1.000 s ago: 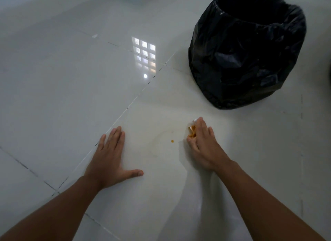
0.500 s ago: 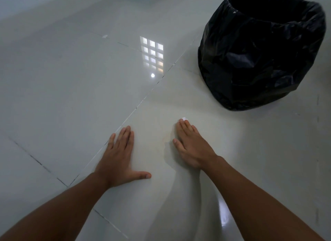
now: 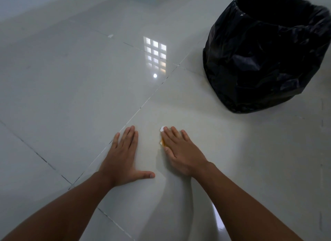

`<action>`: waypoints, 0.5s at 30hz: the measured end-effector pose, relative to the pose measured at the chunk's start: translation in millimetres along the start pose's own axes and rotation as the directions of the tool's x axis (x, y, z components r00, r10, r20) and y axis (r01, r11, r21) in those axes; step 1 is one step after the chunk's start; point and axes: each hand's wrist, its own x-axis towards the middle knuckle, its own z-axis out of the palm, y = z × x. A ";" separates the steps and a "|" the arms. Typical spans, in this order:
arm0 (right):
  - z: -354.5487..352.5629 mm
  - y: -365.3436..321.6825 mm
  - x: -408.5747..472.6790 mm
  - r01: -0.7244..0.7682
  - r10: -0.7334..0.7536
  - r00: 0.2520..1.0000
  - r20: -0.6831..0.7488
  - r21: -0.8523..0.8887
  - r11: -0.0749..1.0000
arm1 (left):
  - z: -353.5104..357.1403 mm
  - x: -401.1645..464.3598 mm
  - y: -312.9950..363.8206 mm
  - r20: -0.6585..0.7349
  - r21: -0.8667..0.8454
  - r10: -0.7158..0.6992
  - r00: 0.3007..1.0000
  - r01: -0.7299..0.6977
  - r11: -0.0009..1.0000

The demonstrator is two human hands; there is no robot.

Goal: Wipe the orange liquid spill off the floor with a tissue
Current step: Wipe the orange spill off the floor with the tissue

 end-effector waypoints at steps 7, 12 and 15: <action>4.3 -8.9 -8.8 0.173 -0.171 0.985 0.028 -0.074 0.982 | 0.6 -0.7 -1.2 -0.003 0.004 0.000 1.000 0.000 1.000; 10.4 2.6 -42.2 0.196 -0.196 0.981 0.015 -0.125 0.973 | 2.2 -0.5 -1.1 -0.008 0.002 0.001 1.000 -0.001 1.000; 10.0 23.4 -61.9 0.108 -0.113 0.994 -0.008 -0.224 0.969 | 3.3 0.5 -1.3 -0.002 -0.004 -0.011 1.000 0.011 1.000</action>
